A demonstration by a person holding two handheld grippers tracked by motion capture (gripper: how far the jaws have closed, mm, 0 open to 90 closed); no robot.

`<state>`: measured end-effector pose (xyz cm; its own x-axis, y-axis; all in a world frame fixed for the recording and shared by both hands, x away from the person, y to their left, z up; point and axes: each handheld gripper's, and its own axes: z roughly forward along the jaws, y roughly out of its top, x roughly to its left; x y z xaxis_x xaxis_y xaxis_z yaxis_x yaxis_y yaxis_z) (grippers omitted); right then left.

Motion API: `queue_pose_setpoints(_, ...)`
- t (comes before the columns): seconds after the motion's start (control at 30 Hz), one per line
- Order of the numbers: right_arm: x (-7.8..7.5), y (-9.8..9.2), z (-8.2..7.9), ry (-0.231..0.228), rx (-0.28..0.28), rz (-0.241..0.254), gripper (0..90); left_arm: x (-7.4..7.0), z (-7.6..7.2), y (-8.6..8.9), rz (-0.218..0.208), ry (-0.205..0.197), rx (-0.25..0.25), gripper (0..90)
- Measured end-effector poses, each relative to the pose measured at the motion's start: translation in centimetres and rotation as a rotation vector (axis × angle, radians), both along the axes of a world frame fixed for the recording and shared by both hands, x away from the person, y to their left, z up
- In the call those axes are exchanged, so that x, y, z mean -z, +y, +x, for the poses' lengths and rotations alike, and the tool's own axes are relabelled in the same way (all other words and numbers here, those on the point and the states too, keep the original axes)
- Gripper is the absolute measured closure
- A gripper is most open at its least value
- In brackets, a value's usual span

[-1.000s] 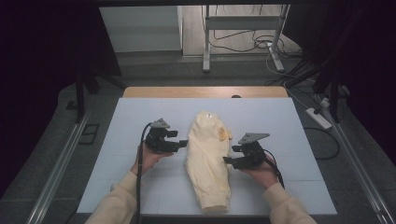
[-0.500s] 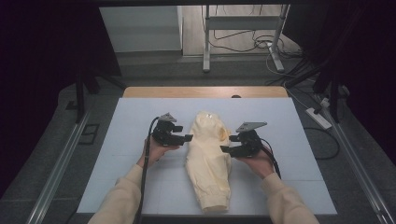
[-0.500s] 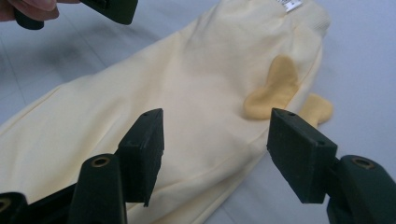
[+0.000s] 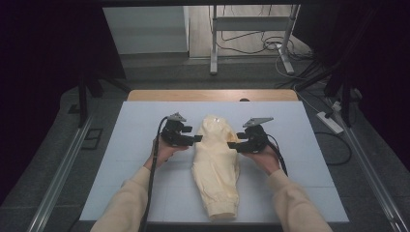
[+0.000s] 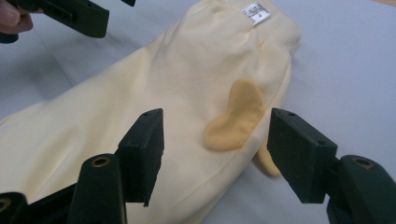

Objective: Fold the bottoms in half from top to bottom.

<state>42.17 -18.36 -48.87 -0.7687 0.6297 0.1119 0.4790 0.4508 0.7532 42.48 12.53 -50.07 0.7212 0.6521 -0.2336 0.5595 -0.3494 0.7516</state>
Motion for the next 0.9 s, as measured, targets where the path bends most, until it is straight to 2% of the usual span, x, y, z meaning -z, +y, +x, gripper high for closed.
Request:
queue_pose_setpoints(0.3,-0.2,0.1,2.3,0.023,0.028,0.004,36.5,0.1,2.1,-0.9,0.019,0.018,0.000,30.4)
queue_pose_setpoints(0.5,-0.2,0.7,3.9,0.025,0.039,-0.015,36.5,0.5,3.3,-1.2,0.040,0.034,-0.016,30.1)
queue_pose_setpoints(0.7,0.4,0.9,5.5,0.047,0.059,-0.024,36.5,1.2,4.5,-1.5,0.047,0.057,-0.031,30.1)
queue_pose_setpoints(0.9,1.3,1.4,6.4,0.075,0.065,-0.041,36.4,2.0,5.1,-2.0,0.063,0.086,-0.036,29.9)
